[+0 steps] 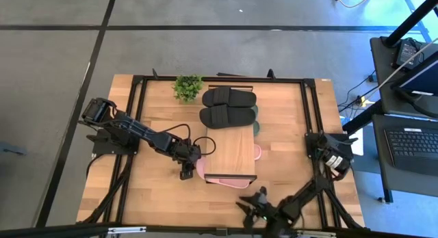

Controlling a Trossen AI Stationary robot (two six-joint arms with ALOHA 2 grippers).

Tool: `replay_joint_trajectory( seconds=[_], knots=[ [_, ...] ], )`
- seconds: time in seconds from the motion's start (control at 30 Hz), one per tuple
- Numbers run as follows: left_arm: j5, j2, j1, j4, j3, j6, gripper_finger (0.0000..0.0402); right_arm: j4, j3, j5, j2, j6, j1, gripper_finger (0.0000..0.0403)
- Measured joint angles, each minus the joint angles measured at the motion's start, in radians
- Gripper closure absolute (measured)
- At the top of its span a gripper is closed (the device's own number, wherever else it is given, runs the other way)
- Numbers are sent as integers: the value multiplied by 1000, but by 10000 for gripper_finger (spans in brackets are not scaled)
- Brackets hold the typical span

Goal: Pick and place slides into the shelf
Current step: Adjust the pink slides under the shelf

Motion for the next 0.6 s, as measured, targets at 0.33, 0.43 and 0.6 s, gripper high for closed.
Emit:
replay_joint_trajectory(
  seconds=[0.33, 0.43, 0.6],
  knots=[
    [6, 0, -8, -12, -1, -6, 212, -35, 0, -14, 19, -23, -81, 273],
    [5, 0, -16, -13, -1, -7, 212, -75, 1, -14, 19, -23, -80, 275],
    [4, 0, -20, -13, -1, -46, 212, -231, 33, -10, 19, -21, -89, 301]
  ],
)
